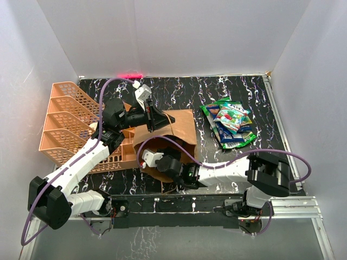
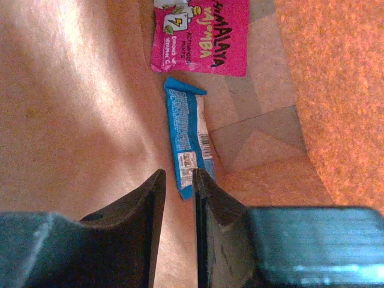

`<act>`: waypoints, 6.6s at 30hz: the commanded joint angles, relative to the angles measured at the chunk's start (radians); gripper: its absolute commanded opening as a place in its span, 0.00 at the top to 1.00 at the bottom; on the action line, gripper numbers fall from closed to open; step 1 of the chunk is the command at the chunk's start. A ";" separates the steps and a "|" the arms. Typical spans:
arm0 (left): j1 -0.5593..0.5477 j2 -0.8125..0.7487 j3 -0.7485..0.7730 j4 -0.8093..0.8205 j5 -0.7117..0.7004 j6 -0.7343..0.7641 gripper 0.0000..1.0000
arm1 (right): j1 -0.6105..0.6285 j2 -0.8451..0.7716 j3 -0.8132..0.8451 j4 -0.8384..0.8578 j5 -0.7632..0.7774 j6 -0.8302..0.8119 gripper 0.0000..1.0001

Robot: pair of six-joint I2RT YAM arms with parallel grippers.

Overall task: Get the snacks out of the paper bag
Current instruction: Take out the snack from the paper bag, then place the snack at the center of the board.

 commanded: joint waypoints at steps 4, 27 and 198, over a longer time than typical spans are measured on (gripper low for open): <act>0.000 -0.048 0.017 0.051 0.025 -0.007 1.00 | -0.079 0.035 -0.056 0.265 -0.102 0.028 0.72; -0.001 -0.052 -0.009 0.174 0.090 -0.093 1.00 | -0.208 0.221 -0.119 0.773 -0.179 -0.203 0.64; 0.024 -0.005 0.026 -0.006 -0.039 0.002 1.00 | -0.921 -0.104 0.159 -0.238 0.064 0.418 0.86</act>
